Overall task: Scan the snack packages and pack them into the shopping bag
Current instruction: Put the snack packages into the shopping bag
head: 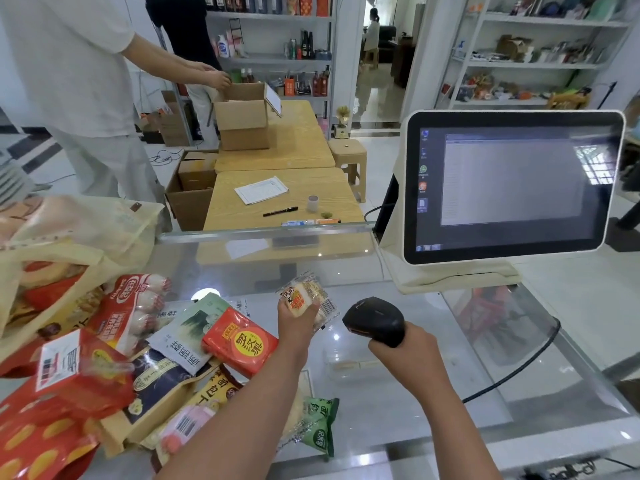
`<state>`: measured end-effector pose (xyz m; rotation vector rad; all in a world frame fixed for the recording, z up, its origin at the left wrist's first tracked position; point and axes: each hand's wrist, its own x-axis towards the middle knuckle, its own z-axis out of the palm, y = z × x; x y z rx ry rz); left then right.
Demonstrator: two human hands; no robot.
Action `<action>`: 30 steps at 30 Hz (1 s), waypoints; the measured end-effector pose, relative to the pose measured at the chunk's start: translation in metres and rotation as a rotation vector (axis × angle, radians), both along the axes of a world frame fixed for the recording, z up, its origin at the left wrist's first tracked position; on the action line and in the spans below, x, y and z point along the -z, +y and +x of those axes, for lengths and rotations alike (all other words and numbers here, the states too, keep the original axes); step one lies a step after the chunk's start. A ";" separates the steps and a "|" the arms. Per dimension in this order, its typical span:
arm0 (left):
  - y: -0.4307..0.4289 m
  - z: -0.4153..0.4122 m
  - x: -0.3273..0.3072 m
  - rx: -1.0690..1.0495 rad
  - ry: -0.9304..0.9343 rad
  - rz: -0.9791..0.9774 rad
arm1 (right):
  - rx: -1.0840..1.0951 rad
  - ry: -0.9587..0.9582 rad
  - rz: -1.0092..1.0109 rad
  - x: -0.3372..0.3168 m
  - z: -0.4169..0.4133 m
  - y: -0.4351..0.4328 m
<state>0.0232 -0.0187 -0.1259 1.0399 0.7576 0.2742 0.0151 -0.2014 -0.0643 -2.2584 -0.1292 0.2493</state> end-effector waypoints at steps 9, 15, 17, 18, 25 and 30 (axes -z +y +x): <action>0.001 0.000 0.001 0.001 -0.004 0.008 | 0.019 0.000 0.007 -0.003 -0.001 0.000; 0.002 0.001 0.003 -0.007 0.008 -0.002 | 0.049 0.032 0.039 -0.002 0.001 0.000; 0.001 0.002 0.003 -0.007 0.009 0.001 | 0.045 0.033 0.044 -0.001 0.002 -0.001; 0.001 0.002 0.004 -0.006 0.009 0.001 | 0.046 0.033 0.047 -0.002 0.002 -0.001; 0.002 0.002 0.004 0.007 0.026 0.017 | -0.007 0.021 0.013 0.003 -0.003 0.005; 0.003 0.003 0.001 0.036 0.023 0.022 | -0.080 0.081 -0.016 0.016 -0.007 0.012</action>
